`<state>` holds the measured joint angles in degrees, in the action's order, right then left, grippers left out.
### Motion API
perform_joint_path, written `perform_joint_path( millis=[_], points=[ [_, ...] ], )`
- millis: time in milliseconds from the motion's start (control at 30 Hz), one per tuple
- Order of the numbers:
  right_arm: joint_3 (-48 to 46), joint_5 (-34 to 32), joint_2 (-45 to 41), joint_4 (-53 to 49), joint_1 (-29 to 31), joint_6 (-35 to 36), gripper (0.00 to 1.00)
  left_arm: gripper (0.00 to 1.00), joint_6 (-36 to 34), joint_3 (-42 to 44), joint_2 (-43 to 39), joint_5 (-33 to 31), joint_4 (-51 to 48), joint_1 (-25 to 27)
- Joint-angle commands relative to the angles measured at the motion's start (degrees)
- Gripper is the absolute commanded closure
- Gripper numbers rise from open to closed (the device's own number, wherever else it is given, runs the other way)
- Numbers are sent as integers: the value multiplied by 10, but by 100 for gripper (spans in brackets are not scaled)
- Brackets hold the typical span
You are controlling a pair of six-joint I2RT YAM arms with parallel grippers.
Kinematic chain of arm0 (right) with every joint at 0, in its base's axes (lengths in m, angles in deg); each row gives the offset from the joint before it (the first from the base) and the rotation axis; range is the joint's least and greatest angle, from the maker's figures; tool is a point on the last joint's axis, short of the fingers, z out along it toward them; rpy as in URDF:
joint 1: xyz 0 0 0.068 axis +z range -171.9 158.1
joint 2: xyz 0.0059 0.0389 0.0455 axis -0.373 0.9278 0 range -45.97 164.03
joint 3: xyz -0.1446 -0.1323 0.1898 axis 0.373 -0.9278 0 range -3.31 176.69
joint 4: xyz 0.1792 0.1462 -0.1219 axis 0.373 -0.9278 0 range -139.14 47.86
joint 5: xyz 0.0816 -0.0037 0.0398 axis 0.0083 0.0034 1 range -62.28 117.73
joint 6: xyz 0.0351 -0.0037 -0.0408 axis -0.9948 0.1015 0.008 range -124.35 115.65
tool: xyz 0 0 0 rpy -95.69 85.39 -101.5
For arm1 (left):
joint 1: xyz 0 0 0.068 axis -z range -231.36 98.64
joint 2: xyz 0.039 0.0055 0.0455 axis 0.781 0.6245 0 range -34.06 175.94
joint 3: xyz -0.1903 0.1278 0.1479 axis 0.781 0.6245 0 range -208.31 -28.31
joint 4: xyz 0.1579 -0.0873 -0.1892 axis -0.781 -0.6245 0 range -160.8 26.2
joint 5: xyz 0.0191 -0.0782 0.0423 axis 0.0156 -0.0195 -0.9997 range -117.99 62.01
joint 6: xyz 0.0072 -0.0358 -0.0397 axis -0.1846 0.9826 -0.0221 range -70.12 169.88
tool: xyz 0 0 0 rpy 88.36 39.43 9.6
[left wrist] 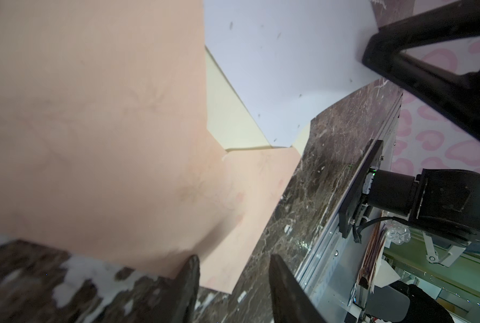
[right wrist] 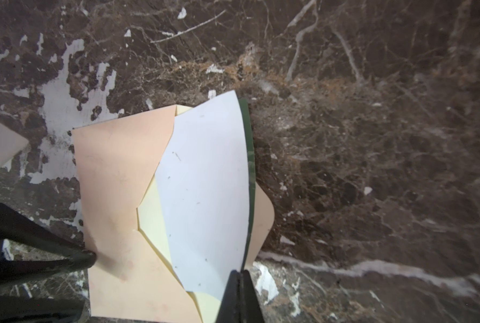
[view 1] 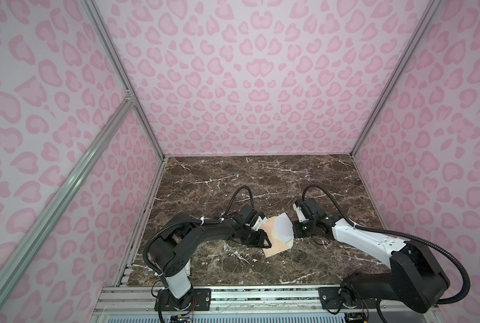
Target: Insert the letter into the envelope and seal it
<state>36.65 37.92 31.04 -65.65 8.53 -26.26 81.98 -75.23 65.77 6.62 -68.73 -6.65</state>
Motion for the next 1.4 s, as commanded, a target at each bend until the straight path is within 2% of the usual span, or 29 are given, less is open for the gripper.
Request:
perform_joint_path(
  millis=[0, 133, 300, 767, 1167, 1367],
  points=[
    [-8, -13, -5, 7, 5, -3, 100, 55, -6, 5, 10, -75, -50, -1],
    [-5, -19, -11, 2, 5, 8, 100, 55, -6, 5, 10, -74, -50, -2],
    [-12, 15, -2, 18, 7, 3, 100, 55, -4, 4, 9, -72, -46, -2],
    [-50, 123, 15, 89, 9, -64, 100, 55, -1, 2, 8, -68, -43, -2],
    [-77, 161, 26, 132, 0, -125, 100, 55, -2, -3, -9, -76, -56, -2],
    [-81, 158, 15, 123, -4, -130, 96, 43, -4, -9, -44, -76, -67, -3]
  ],
)
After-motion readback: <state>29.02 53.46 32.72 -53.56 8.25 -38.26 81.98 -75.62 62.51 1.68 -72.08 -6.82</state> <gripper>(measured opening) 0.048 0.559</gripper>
